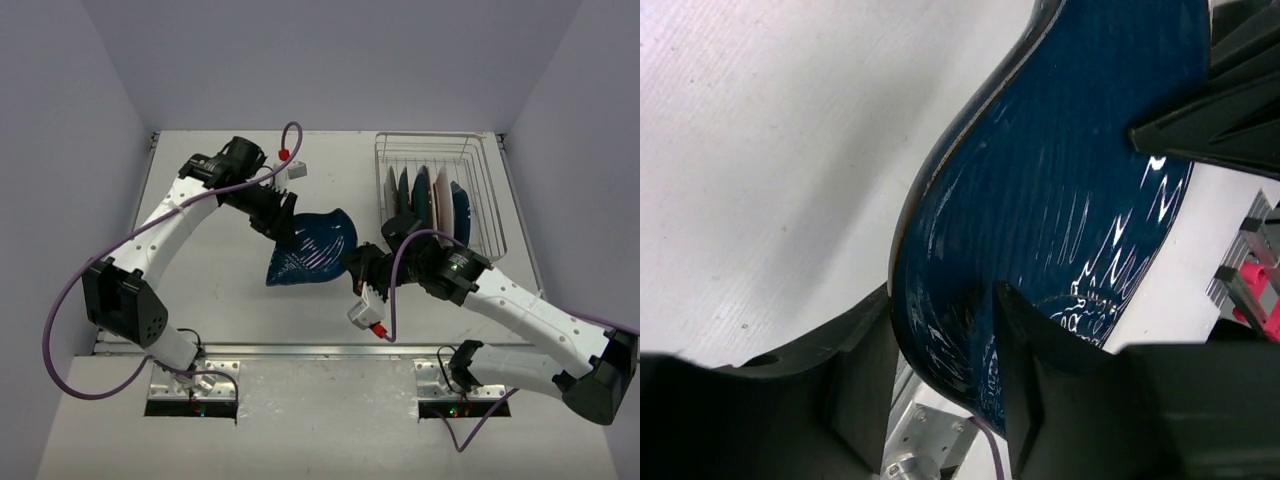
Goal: Unload the plates from the dish rack
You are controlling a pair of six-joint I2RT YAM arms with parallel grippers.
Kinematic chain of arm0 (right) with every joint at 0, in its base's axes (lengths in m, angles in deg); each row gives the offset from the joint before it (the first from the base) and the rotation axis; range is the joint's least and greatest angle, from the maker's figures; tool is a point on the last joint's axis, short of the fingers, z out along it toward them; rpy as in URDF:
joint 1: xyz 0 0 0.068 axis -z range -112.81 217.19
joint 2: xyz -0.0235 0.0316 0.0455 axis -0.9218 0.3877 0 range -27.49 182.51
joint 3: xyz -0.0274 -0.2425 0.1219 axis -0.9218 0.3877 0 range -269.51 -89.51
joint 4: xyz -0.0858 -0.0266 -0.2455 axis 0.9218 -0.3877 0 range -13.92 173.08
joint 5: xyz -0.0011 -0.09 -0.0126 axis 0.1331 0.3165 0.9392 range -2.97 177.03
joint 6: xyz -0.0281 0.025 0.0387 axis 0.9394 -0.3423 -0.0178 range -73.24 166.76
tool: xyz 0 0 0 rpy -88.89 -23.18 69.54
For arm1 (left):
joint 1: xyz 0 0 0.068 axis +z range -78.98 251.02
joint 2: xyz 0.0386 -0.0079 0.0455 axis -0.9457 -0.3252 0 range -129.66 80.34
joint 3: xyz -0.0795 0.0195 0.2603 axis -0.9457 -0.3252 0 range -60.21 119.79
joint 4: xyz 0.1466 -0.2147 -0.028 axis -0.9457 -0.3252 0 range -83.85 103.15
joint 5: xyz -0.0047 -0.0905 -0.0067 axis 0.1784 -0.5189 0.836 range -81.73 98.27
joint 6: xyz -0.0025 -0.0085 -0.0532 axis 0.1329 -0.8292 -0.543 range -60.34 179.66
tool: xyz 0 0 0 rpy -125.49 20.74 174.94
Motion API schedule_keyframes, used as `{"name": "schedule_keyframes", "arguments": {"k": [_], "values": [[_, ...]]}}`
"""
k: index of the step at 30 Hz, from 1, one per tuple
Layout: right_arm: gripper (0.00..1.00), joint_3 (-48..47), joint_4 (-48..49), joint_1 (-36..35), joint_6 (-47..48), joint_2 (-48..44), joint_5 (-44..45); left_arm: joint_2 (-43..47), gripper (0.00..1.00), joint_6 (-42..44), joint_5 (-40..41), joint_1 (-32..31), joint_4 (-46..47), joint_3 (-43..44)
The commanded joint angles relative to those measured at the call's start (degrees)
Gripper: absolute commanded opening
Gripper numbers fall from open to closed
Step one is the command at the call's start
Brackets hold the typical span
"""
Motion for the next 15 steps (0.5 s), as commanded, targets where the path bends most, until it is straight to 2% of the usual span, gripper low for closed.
{"name": "schedule_keyframes", "arguments": {"k": [1,2,5,6,9,12,13,15], "values": [[0.0,0.4,11.7,-0.6,1.0,-2.5,-1.7,1.4,0.09,-0.7,-5.9,-0.2,4.3,-2.1],[0.0,0.9,12.4,-0.5,0.9,-2.6,-1.7,1.5,0.0,-0.8,-7.0,-0.2,4.5,-2.3],[0.0,2.5,14.5,-0.6,0.7,-3.3,-1.3,1.1,0.0,-0.9,-10.1,0.3,4.9,-2.6],[0.05,3.2,15.3,-0.5,0.4,-3.6,-1.2,0.8,0.0,-1.0,-11.3,0.7,5.1,-2.5],[0.38,4.9,18.5,-0.5,-1.7,-4.6,-0.2,-0.5,0.0,-2.0,-15.0,3.6,6.4,-1.9],[0.89,5.4,20.1,-0.5,-5.0,-5.0,3.7,-1.9,0.0,-6.9,-18.3,9.7,11.9,-1.8],[0.98,5.9,20.9,-0.5,-6.3,-5.3,5.5,-3.0,0.0,-8.3,-18.7,11.1,13.3,-1.0],[0.99,6.8,22.4,-0.5,-9.3,-5.7,10.0,-5.3,0.0,-10.9,-18.1,14.0,16.2,1.2]]}}
